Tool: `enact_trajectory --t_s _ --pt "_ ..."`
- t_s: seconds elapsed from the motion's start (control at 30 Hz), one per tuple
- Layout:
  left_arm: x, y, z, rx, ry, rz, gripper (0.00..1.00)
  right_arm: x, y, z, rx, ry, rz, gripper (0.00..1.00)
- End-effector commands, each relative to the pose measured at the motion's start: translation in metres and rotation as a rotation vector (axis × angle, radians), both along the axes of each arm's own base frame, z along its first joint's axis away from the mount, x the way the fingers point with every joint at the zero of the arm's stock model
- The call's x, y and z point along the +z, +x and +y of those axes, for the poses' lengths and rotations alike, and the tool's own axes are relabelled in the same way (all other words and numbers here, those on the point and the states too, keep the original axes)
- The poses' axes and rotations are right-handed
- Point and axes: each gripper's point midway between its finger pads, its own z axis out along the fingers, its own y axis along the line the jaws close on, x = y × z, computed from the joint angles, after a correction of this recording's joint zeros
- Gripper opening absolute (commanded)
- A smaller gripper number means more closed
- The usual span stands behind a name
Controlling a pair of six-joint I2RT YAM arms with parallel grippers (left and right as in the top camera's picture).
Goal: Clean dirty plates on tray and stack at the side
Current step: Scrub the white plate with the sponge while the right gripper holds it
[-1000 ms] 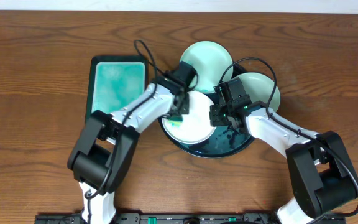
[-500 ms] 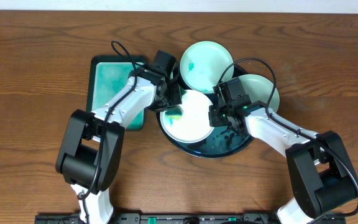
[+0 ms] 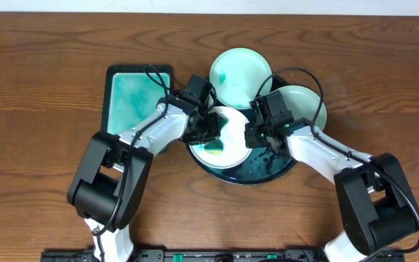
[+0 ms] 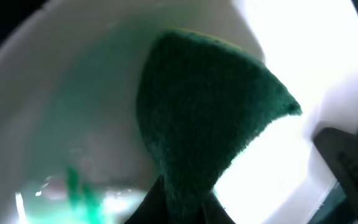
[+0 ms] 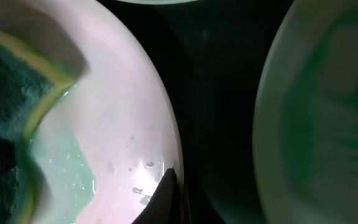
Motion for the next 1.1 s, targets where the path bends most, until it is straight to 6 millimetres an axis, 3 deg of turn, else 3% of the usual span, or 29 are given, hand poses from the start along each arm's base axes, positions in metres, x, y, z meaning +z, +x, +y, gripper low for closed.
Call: enact_trajectory --t_s 0.0,0.13,0.2,0.4,0.53,0.73,0.93,1.07 --pt "-0.024 0.005 0.050 0.069 0.281 -0.072 0.07 -0.005 -0.002 0.001 0.010 -0.011 0.009 0.01" --pt "-0.023 0.013 0.099 0.121 0.546 -0.149 0.07 -0.005 -0.002 0.001 0.010 -0.011 0.008 0.01" --pt "-0.018 0.017 0.113 0.136 0.629 -0.180 0.07 -0.005 -0.002 0.001 0.010 -0.011 0.009 0.01" --pt "0.000 0.024 0.116 0.188 0.627 -0.229 0.07 -0.005 -0.004 0.000 0.010 -0.014 0.015 0.01" --pt "0.024 0.027 0.097 0.256 0.488 -0.248 0.07 -0.006 -0.004 0.000 0.010 -0.014 0.015 0.01" --pt "0.050 0.007 0.021 0.152 0.055 -0.133 0.07 -0.005 -0.004 0.000 0.010 -0.014 0.015 0.01" --pt "0.031 -0.013 -0.002 0.094 0.031 -0.069 0.07 -0.005 -0.004 0.000 0.010 -0.014 0.014 0.01" --pt "0.008 -0.012 -0.006 0.083 0.069 -0.084 0.07 -0.005 -0.004 0.001 0.010 -0.014 0.015 0.01"
